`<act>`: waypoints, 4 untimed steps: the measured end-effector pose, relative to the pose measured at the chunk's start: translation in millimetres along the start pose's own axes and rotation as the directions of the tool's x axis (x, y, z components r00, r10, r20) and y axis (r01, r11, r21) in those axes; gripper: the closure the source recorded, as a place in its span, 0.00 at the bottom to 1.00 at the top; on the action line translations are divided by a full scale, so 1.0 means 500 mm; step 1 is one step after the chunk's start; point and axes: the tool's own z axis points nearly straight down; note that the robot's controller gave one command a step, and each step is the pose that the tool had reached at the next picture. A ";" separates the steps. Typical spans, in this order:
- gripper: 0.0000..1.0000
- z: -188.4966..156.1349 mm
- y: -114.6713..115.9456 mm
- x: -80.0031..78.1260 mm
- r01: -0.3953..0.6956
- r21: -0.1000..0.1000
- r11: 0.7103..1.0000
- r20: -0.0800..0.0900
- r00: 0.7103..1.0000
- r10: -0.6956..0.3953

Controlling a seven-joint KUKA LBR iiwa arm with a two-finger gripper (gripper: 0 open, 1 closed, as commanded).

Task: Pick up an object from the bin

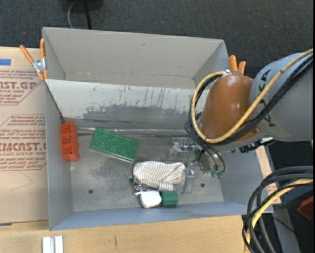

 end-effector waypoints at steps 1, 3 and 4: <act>0.00 0.078 0.021 -0.007 0.261 0.000 0.965 0.003 0.965 -0.261; 1.00 0.157 0.022 -0.015 0.088 -0.001 0.996 0.004 0.996 -0.088; 1.00 0.151 0.022 -0.013 0.088 -0.001 0.996 0.002 0.996 -0.088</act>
Offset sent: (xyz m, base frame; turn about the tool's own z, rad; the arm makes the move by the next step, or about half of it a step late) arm 0.0063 0.0095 -0.0801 -0.0880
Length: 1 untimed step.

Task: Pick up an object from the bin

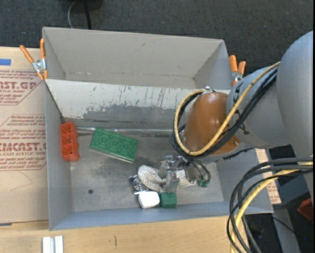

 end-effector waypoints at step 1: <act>1.00 -0.040 0.000 0.005 0.000 0.000 1.000 -0.009 1.000 0.000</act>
Offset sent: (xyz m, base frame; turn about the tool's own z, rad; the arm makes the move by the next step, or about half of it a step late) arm -0.0001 0.0000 0.0257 0.0000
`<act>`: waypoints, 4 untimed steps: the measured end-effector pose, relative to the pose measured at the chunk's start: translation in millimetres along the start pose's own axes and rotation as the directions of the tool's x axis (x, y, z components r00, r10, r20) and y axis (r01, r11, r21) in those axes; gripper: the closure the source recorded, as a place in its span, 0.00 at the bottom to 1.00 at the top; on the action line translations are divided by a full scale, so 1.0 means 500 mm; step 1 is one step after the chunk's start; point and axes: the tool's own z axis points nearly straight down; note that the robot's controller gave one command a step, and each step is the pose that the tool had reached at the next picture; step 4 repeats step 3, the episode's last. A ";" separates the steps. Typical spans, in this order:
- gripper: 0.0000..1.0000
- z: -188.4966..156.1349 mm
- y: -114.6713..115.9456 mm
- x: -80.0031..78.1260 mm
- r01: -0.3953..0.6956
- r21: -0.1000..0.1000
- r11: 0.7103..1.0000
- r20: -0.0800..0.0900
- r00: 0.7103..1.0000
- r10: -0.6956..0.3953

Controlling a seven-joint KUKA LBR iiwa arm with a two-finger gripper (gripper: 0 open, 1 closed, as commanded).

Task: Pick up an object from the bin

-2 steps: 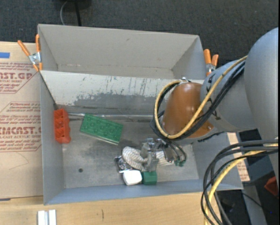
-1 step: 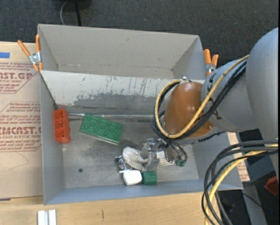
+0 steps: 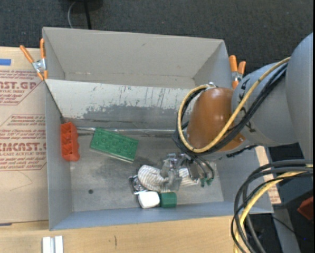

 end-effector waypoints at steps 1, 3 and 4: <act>1.00 -0.047 0.000 -0.001 0.000 0.000 1.000 0.002 1.000 0.000; 1.00 -0.113 0.000 -0.004 0.000 0.001 1.000 0.010 1.000 0.000; 1.00 -0.113 0.000 -0.004 0.000 0.001 1.000 0.010 1.000 0.000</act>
Offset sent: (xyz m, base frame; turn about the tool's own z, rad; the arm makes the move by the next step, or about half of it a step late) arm 0.0000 0.0001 0.0109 0.0000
